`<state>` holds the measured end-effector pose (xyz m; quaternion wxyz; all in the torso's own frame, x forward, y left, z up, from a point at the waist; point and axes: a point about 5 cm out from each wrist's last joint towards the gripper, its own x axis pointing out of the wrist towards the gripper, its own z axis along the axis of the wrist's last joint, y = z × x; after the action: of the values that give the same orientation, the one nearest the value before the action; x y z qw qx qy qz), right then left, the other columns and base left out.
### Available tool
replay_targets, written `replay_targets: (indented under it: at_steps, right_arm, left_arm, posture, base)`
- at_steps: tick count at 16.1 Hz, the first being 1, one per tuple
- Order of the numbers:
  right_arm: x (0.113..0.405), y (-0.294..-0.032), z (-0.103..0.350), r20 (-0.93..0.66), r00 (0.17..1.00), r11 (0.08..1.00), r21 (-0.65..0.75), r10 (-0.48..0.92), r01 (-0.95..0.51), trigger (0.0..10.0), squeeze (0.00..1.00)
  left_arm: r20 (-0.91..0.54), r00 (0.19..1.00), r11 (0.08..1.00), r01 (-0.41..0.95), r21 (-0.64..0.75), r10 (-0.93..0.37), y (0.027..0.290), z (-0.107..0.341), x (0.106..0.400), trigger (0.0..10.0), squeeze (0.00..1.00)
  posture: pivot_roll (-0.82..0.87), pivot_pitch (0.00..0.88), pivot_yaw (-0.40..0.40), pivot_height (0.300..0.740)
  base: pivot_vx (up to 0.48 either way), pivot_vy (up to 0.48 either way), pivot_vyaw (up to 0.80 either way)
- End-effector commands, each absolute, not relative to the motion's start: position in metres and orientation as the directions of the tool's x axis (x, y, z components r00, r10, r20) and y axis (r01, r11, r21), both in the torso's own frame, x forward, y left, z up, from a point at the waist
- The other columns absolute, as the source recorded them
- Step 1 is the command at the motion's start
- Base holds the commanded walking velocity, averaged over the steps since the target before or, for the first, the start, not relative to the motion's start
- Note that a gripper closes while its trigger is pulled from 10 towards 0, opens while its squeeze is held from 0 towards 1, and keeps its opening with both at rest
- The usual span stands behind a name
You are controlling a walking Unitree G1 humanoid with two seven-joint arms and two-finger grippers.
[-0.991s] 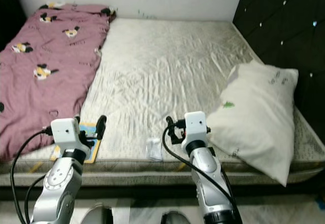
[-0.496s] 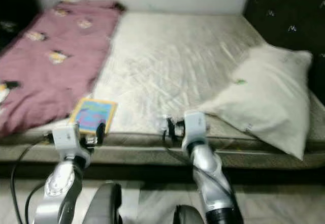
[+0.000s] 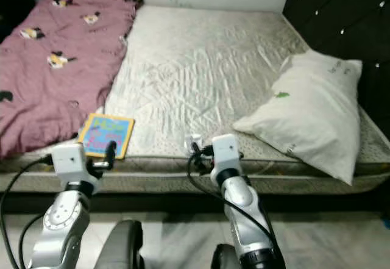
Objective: Clean up the room
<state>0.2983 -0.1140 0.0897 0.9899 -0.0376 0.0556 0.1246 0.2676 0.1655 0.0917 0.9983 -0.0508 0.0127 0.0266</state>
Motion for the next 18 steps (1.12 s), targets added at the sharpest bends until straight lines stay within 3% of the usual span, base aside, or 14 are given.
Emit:
replay_targets:
  at_steps: [1, 14, 18]
  right_arm:
    - [0.2983, -0.1225, 0.0889, -0.123, 0.967, 0.971, -0.066, 0.221, -0.23, 10.0, 0.0]
    - [0.2981, -0.1208, 0.0878, -0.123, 0.966, 0.971, -0.055, 0.226, -0.234, 10.0, 0.0]
    - [0.298, -0.1198, 0.0885, -0.118, 0.964, 0.967, -0.061, 0.237, -0.245, 10.0, 0.0]
  left_arm:
    - [-0.022, 0.999, 0.994, -0.038, -0.107, 0.036, 0.1601, 0.0944, 0.2692, 10.0, 0.0]
    - [-0.007, 1.0, 0.99, 0.013, -0.139, -0.014, 0.1552, 0.0964, 0.2696, 10.0, 0.0]
    - [-0.004, 1.0, 0.99, 0.022, -0.14, -0.023, 0.154, 0.0966, 0.2703, 10.0, 0.0]
  posture:
    - [0.0, 0.083, -0.039, 0.631]
    - [-0.01, 0.09, -0.04, 0.631]
    - [-0.01, 0.086, -0.039, 0.631]
  base:
    - [0.0, 0.0, 0.0]
    - [0.0, 0.0, 0.0]
    - [0.286, 0.0, 0.0]
